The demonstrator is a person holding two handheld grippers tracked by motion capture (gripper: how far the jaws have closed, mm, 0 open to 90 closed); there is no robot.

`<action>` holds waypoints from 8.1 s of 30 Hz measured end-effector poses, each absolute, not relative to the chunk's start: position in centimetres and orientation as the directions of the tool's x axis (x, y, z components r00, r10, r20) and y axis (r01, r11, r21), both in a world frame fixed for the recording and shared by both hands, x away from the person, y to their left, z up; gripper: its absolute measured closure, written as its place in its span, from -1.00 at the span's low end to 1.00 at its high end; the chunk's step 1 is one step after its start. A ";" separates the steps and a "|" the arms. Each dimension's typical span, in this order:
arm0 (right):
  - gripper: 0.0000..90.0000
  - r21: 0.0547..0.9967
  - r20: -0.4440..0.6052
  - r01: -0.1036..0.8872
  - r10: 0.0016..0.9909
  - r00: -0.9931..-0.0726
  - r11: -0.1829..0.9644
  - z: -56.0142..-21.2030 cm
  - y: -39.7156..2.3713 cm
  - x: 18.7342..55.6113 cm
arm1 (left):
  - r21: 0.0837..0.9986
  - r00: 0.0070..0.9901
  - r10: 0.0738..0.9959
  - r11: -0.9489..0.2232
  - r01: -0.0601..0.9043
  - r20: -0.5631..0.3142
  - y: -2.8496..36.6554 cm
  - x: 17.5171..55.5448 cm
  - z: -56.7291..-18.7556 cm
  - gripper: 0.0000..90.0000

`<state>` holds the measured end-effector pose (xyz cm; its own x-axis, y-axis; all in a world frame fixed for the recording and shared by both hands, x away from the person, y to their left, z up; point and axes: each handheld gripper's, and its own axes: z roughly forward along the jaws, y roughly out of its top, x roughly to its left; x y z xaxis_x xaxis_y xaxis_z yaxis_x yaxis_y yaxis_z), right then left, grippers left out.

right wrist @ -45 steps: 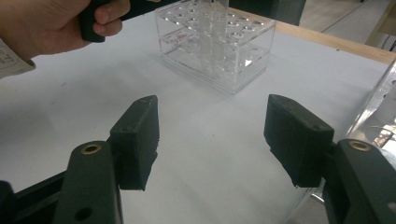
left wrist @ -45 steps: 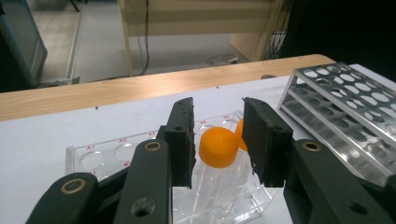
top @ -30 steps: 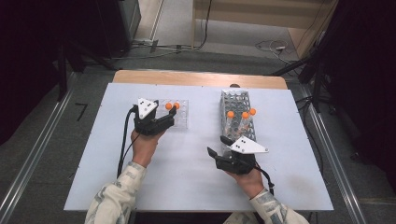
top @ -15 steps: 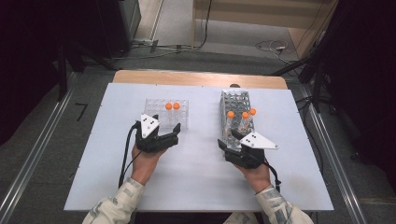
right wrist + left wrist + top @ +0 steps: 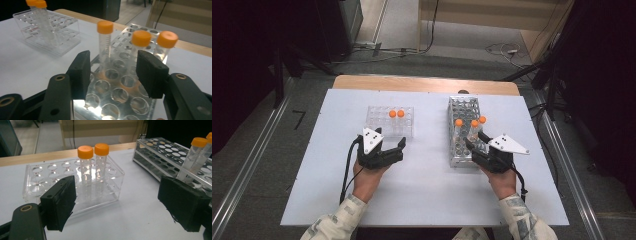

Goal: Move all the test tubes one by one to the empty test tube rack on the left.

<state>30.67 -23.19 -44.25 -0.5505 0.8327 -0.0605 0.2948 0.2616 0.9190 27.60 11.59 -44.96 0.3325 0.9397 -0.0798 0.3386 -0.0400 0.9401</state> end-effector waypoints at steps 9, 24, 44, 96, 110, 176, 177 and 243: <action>0.25 0.916 -0.018 0.328 0.842 -0.539 0.229 -44.8 -24.1 32.8 | 0.938 0.336 0.938 -0.044 0.344 -0.079 11.4 27.7 -45.2 -0.64; 0.35 0.902 -0.022 0.355 0.849 -0.528 0.244 -45.9 -23.6 34.7 | 0.937 0.343 0.936 -0.043 0.347 -0.084 11.1 27.7 -45.5 -0.61; 0.58 0.900 0.001 0.373 0.854 -0.521 0.227 -46.5 -23.5 35.5 | 0.934 0.352 0.932 -0.047 0.354 -0.087 10.9 27.8 -45.6 -0.59; 0.59 0.960 -0.007 0.226 0.825 -0.566 0.163 -41.2 -23.6 31.6 | 0.927 0.361 0.929 -0.060 0.371 -0.084 10.9 27.8 -45.9 -0.70; 0.59 0.954 0.000 0.231 0.769 -0.639 0.193 -41.5 -21.5 30.4 | 0.930 0.366 0.927 -0.057 0.364 -0.086 10.9 27.6 -45.7 -0.69; 0.59 0.885 0.012 0.267 0.555 -0.832 0.381 -47.0 -12.4 27.5 | 0.939 0.654 0.750 -0.146 0.311 -0.100 6.7 25.0 -44.8 0.52; 0.59 0.885 0.013 0.268 0.555 -0.832 0.380 -47.0 -12.4 27.5 | 0.940 0.654 0.750 -0.147 0.309 -0.098 6.7 25.0 -44.9 0.55; -0.28 0.880 0.046 0.337 0.647 -0.761 0.334 -45.4 -15.8 28.7 | 0.959 0.306 0.946 0.016 0.282 -0.106 16.0 32.5 -39.6 0.58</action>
<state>28.68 -15.77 -45.38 -0.7615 0.6466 0.0457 0.3367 0.3343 0.8802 32.54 15.99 -39.63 0.3059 0.9461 -0.1060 0.2816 0.0164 0.9594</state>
